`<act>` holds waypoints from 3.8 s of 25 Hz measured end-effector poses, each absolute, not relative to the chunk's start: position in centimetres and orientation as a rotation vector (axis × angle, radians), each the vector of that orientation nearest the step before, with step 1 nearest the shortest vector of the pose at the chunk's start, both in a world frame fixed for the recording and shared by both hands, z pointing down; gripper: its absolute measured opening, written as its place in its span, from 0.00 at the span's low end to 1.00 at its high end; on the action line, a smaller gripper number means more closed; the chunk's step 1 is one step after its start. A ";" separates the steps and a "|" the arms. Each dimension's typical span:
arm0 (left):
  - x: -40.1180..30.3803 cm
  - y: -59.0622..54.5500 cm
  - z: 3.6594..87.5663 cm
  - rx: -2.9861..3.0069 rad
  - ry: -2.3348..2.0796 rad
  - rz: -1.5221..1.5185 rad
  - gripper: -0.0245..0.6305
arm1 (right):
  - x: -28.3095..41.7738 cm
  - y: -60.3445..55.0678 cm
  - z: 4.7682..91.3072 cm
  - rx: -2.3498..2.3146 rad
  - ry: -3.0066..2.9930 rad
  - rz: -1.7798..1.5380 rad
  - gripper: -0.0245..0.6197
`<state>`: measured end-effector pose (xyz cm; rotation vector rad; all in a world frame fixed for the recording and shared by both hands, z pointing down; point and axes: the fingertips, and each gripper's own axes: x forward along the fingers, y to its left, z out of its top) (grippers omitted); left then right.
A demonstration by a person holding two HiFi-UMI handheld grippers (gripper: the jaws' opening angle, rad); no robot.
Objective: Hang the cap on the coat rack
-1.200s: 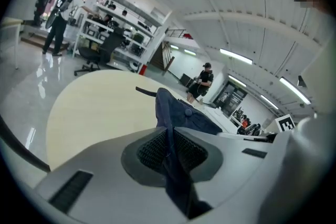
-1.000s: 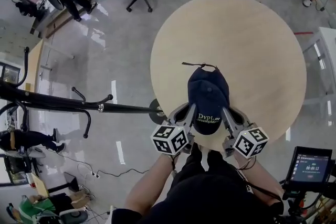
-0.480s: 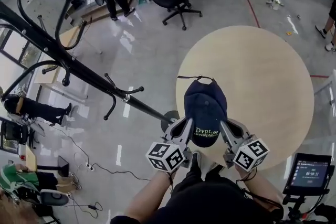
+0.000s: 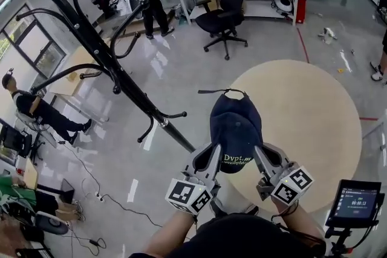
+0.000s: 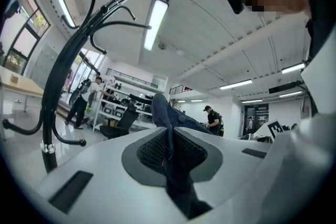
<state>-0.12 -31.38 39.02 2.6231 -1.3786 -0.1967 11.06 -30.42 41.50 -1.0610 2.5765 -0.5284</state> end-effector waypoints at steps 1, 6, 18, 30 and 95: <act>-0.5 -31.3 38.1 2.640 -1.393 -0.212 0.10 | 10.7 -30.5 40.6 -1.044 2.581 -0.502 0.08; -2.7 -30.2 33.8 2.685 -1.489 -0.271 0.10 | 8.5 -30.0 36.5 -0.945 2.599 -0.411 0.08; -9.8 -25.4 24.6 2.783 -1.787 -0.420 0.10 | 1.2 -28.0 28.0 -0.668 2.628 -0.229 0.08; -18.3 -23.5 25.2 2.812 -1.950 -0.456 0.10 | -8.0 -28.3 28.3 -0.543 2.638 -0.165 0.08; -29.0 -31.8 43.1 2.255 -1.786 -0.324 0.26 | -15.6 -37.6 41.6 -0.870 2.821 -0.462 0.33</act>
